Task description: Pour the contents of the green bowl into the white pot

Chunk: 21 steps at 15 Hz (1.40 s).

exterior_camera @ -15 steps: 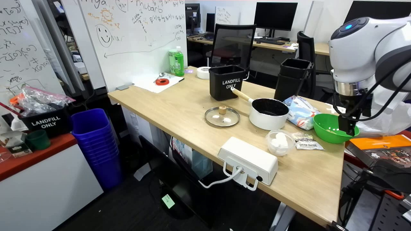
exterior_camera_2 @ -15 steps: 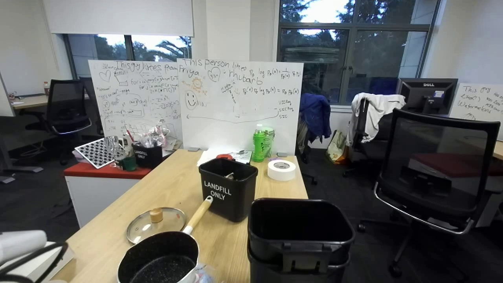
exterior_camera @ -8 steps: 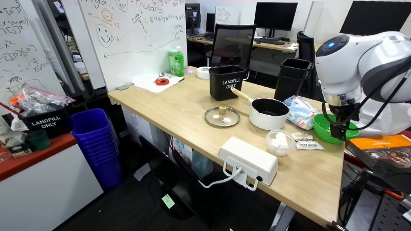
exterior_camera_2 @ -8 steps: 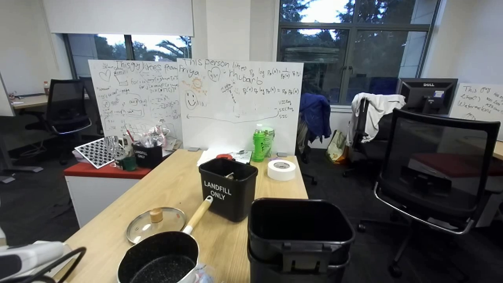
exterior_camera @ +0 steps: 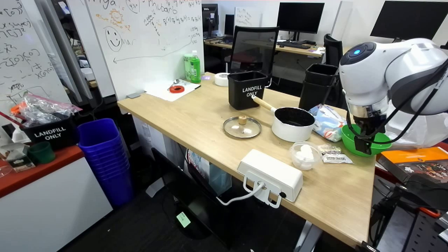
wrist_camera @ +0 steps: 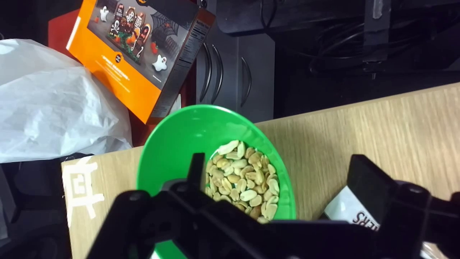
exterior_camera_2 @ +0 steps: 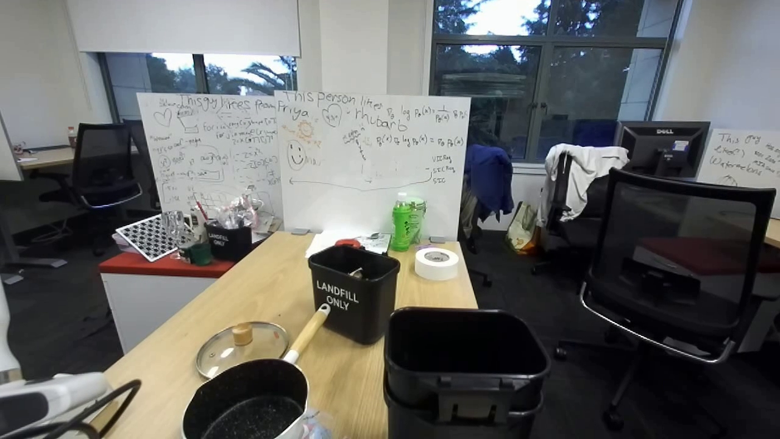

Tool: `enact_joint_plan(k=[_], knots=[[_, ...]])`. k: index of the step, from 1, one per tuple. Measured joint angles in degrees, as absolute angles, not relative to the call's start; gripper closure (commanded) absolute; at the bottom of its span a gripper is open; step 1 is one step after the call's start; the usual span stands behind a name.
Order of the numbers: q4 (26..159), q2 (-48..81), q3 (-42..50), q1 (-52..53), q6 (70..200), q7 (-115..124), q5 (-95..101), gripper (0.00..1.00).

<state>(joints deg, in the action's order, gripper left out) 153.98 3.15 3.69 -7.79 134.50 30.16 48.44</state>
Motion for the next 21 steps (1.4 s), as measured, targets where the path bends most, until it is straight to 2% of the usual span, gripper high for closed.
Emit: enact_joint_plan(k=[11, 12, 14, 15, 21], knots=[[149.5, 13.2, 5.0, -5.1, 138.6, 41.3, 53.2, 0.00], [148.7, 14.2, 5.4, -5.0, 139.3, 42.1, 53.8, 0.04], [147.3, 15.9, 6.3, -4.9, 140.0, 42.8, 54.5, 0.29], [146.8, 16.6, 6.6, -4.9, 140.2, 42.8, 54.5, 0.30], [146.4, 17.8, 7.2, -4.6, 140.2, 42.8, 54.5, 0.74]])
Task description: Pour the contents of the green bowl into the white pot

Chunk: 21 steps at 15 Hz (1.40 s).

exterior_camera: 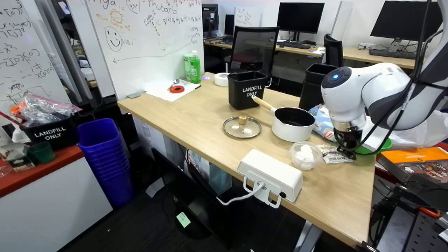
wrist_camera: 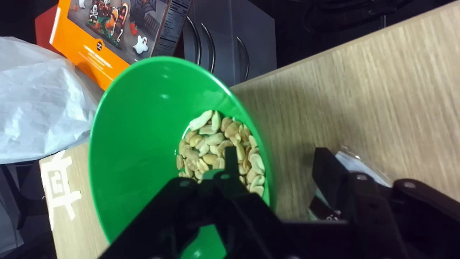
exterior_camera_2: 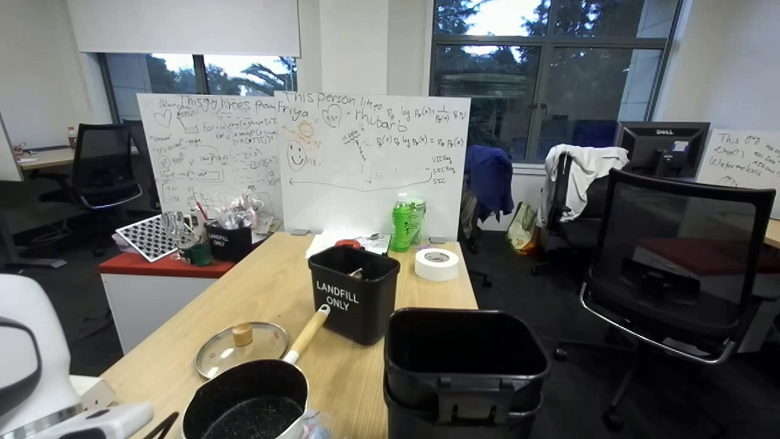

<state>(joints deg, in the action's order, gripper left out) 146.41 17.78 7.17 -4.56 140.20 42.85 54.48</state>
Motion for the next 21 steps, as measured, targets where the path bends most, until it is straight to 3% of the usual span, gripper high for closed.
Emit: enact_joint_plan(k=[4, 14, 21], knots=[[146.5, 17.8, 7.2, -4.2, 140.2, 42.8, 54.5, 1.00], [147.8, 17.0, 7.6, -4.2, 140.2, 42.8, 54.5, 0.99], [153.4, 7.1, 7.4, -4.2, 142.7, 34.2, 51.0, 0.99]])
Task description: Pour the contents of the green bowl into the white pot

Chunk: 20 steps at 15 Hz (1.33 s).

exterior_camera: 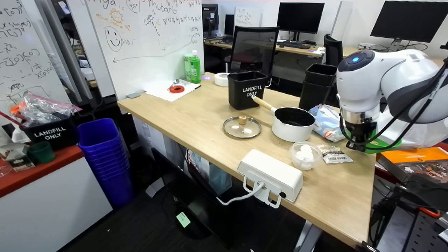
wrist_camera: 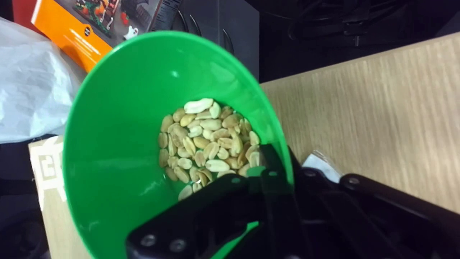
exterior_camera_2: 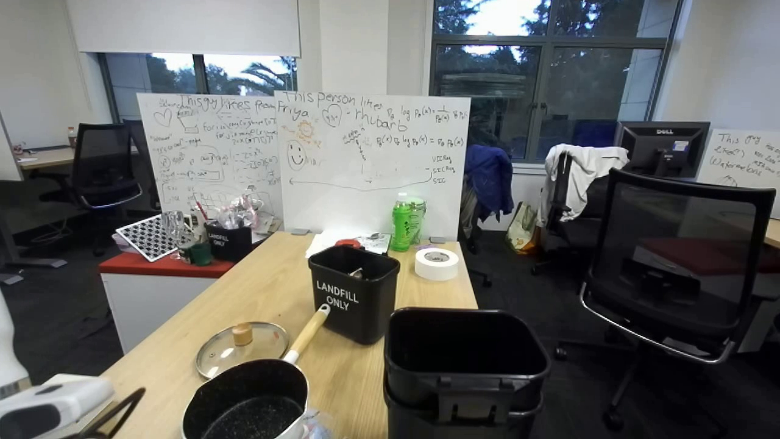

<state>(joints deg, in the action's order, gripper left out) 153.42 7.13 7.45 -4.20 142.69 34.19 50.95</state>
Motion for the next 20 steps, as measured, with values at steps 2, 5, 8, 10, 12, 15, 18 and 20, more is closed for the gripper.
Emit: enact_joint_plan(k=[2, 5, 8, 10, 12, 15, 18, 20], knots=[[155.0, 3.4, 6.7, -4.1, 144.4, 28.2, 46.6, 0.99], [155.8, -1.5, 5.1, -3.6, 146.5, 19.3, 38.0, 0.99], [155.8, -5.8, 3.6, -2.1, 146.6, 10.8, 29.8, 0.99], [155.8, -7.9, 2.7, -1.0, 146.5, 5.8, 25.4, 0.99], [155.8, -9.2, 2.0, 0.1, 146.3, 1.5, 21.2, 0.95], [155.8, -9.3, 1.7, 0.0, 146.3, 1.3, 20.8, 0.95], [155.8, -9.2, 1.7, -0.1, 146.3, 1.3, 20.8, 0.95], [155.8, -9.2, 1.7, -0.1, 146.3, 1.3, 20.8, 0.99]])
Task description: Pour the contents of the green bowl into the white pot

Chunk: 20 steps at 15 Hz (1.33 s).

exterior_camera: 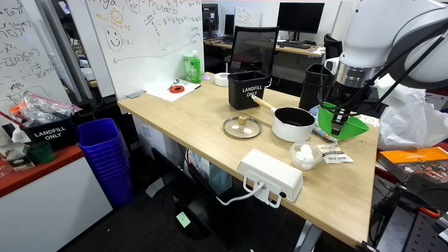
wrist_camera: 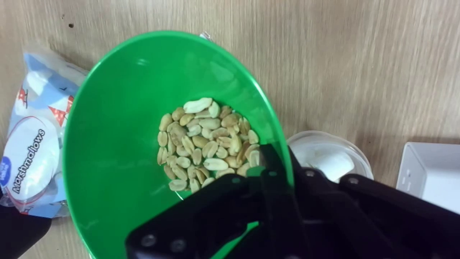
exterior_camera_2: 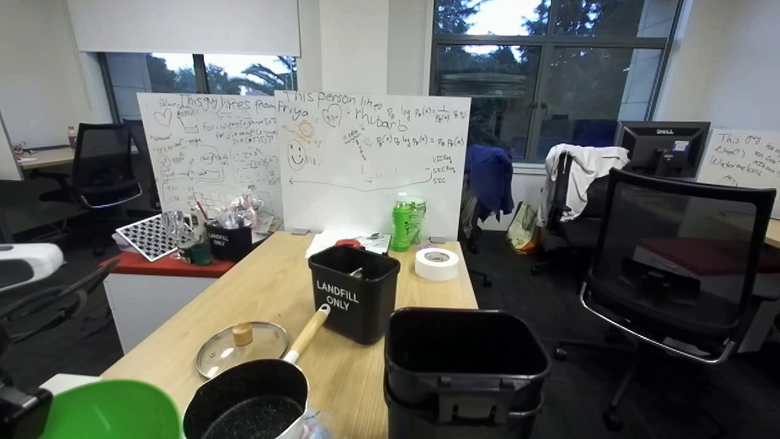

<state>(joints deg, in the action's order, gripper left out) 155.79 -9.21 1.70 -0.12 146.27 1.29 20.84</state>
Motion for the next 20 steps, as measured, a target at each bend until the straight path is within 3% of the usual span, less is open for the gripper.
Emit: enact_joint_plan(k=[10, 20], knots=[[148.2, -8.5, -1.4, 3.5, 146.5, -2.2, 15.2, 0.99], [133.2, 4.4, -1.9, 3.9, 146.1, -13.4, 2.0, 0.95]])
